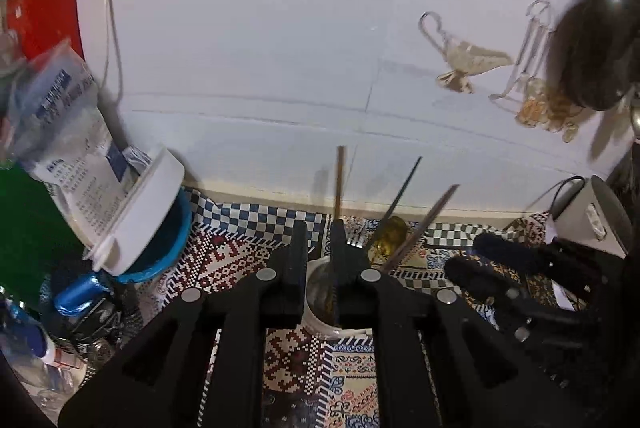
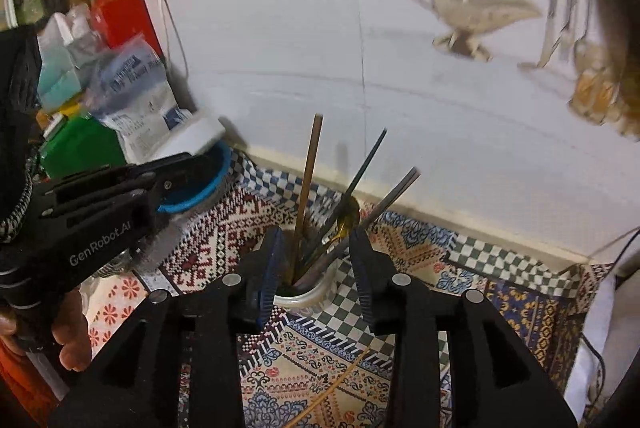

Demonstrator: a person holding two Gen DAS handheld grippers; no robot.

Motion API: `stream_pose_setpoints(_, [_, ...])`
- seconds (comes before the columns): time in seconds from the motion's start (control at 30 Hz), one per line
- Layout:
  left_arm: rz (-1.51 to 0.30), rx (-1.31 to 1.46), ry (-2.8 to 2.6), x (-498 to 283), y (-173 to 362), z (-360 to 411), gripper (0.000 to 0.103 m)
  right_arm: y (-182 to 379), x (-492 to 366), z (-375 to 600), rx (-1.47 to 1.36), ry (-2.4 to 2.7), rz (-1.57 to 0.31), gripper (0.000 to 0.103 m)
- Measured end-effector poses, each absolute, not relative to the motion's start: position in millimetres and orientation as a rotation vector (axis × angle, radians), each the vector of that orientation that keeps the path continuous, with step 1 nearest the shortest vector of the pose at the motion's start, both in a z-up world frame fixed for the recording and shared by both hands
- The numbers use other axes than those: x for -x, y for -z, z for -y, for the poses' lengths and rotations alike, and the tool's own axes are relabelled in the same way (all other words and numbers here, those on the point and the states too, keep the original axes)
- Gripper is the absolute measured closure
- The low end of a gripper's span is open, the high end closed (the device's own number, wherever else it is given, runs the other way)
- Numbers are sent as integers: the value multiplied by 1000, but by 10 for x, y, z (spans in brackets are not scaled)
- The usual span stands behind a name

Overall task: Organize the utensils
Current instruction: 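Lower the brown chopstick into the white cup with the left tool while the right tool inserts the dark stick, then open both tools and move them back down to the loose utensils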

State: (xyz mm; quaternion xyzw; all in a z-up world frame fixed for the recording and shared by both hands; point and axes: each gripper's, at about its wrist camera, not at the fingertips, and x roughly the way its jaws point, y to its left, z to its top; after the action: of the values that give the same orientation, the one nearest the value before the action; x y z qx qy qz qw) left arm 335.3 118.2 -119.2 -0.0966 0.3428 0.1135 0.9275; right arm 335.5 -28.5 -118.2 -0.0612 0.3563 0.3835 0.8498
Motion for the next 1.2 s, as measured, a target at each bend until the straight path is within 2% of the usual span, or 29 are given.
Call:
stream_pose_setpoints(0.07, [-685, 192, -226, -3253, 1115, -1144, 85, 1076, -3272, 384, 115, -803, -722, 71])
stream_pose_setpoints(0.2, [-650, 175, -210, -3024, 947, -1036, 82, 932, -3117, 583, 92, -785, -676, 70])
stream_pose_setpoints(0.37, [-625, 171, -179, -2742, 809, -902, 65, 829, -2921, 833, 61, -754, -641, 68])
stream_pose_setpoints(0.57, [-636, 185, -165, -2552, 851, -758, 56, 893, -2733, 1111, 44, -690, -653, 64])
stream_pose_setpoints(0.9, [-734, 172, -125, -2469, 1262, -486, 52, 1363, -2619, 1568, 25, -547, -790, 63])
stream_pose_setpoints(1.2, [-899, 164, -100, -2576, 1989, -280, 52, 2137, -2743, 1698, 25, -458, -995, 63])
